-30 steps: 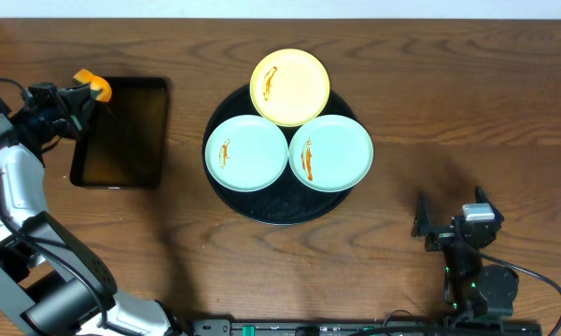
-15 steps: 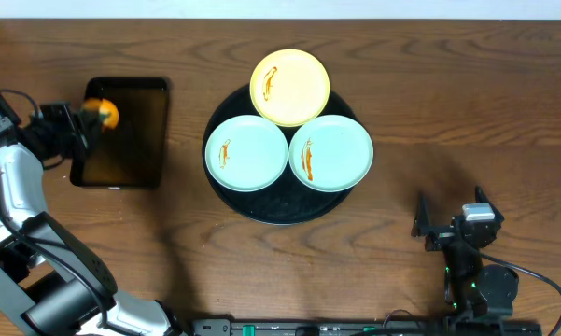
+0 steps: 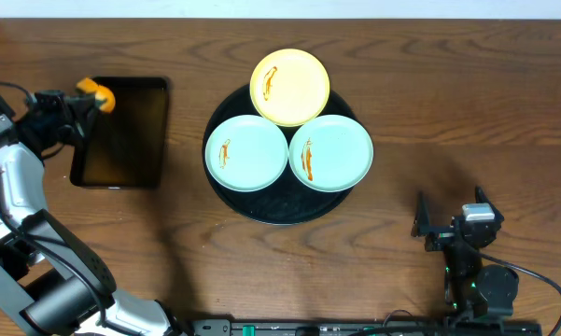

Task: Clean dirty plates on tray and stack at the side
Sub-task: 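Carry the sponge with the left gripper over the left green plate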

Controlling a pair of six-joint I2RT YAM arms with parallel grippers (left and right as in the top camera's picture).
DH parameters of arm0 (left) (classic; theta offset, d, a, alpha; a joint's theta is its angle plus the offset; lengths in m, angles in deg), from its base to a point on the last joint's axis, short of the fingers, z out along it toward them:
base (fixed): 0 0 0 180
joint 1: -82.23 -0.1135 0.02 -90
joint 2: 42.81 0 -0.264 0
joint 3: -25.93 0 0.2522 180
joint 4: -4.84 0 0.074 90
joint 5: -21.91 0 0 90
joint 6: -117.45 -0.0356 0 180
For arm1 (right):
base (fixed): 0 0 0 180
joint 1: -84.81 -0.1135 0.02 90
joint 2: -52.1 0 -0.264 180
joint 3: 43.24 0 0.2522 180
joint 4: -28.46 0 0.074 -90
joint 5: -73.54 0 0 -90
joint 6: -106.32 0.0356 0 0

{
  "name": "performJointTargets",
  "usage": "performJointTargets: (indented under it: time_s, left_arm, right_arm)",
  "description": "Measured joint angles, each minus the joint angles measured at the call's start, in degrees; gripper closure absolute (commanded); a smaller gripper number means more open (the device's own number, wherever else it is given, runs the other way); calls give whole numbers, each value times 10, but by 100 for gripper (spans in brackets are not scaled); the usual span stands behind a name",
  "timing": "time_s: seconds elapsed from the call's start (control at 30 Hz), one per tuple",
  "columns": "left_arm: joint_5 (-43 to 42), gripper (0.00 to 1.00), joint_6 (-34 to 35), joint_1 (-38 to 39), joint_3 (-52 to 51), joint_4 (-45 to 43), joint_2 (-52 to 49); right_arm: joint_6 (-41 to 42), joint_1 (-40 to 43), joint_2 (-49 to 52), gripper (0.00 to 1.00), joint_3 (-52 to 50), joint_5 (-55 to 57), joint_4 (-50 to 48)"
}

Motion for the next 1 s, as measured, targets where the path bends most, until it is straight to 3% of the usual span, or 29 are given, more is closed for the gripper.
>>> performJointTargets:
  time_s: [0.13,0.3,0.43,0.53,0.73,1.0]
  left_arm:
    - [-17,93,12,0,0,13,0]
    - [80,92,-28,5,0,178,0]
    - [105,92,-50,12,0,198,-2]
    - [63,93,-59,12,-2,145,-2]
    - [-81,93,-60,12,-2,-71,0]
    - [-128,93,-59,13,-2,-184,73]
  right_arm:
    - [0,0,0,1,0,0,0]
    - [0,0,0,1,0,0,0]
    - [0,0,0,1,0,0,0]
    - [0,0,0,1,0,0,0]
    - [0,0,0,1,0,0,0]
    - [0,0,0,1,0,0,0]
